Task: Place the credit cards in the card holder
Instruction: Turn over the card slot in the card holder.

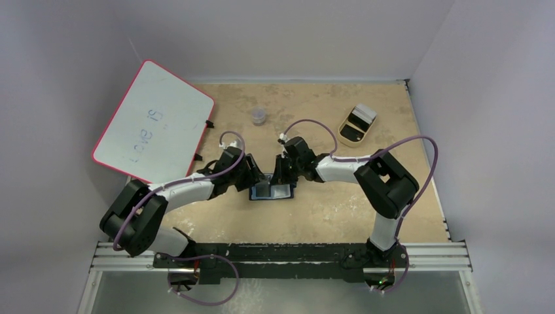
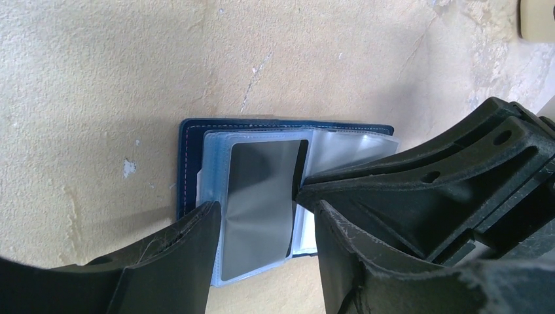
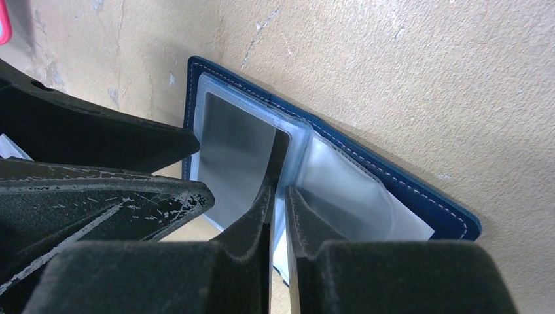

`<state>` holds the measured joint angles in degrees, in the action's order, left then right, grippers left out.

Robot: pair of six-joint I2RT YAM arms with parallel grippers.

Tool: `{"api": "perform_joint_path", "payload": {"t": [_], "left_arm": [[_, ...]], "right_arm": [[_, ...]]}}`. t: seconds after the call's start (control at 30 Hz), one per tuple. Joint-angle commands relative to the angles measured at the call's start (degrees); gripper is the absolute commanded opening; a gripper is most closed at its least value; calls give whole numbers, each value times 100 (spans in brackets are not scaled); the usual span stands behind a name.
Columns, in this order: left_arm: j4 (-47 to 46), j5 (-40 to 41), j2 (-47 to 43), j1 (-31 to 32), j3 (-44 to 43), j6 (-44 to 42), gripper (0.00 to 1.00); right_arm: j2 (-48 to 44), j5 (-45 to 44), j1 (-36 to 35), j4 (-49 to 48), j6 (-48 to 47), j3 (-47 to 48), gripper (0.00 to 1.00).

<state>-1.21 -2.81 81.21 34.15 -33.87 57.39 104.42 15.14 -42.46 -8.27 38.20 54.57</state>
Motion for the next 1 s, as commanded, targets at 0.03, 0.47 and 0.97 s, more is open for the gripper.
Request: {"api": "perform_joint_path", "payload": {"t": [0.03, 0.47, 0.97], "left_arm": [[-457, -304, -51, 12, -69, -29, 54], [-549, -506, -368, 8, -123, 147, 54], [-903, -853, -263, 17, -146, 191, 54]], "right_arm": [[122, -23, -43, -88, -5, -123, 10], [153, 6, -39, -71, -40, -202, 8], [-40, 23, -35, -106, -188, -119, 14]]}}
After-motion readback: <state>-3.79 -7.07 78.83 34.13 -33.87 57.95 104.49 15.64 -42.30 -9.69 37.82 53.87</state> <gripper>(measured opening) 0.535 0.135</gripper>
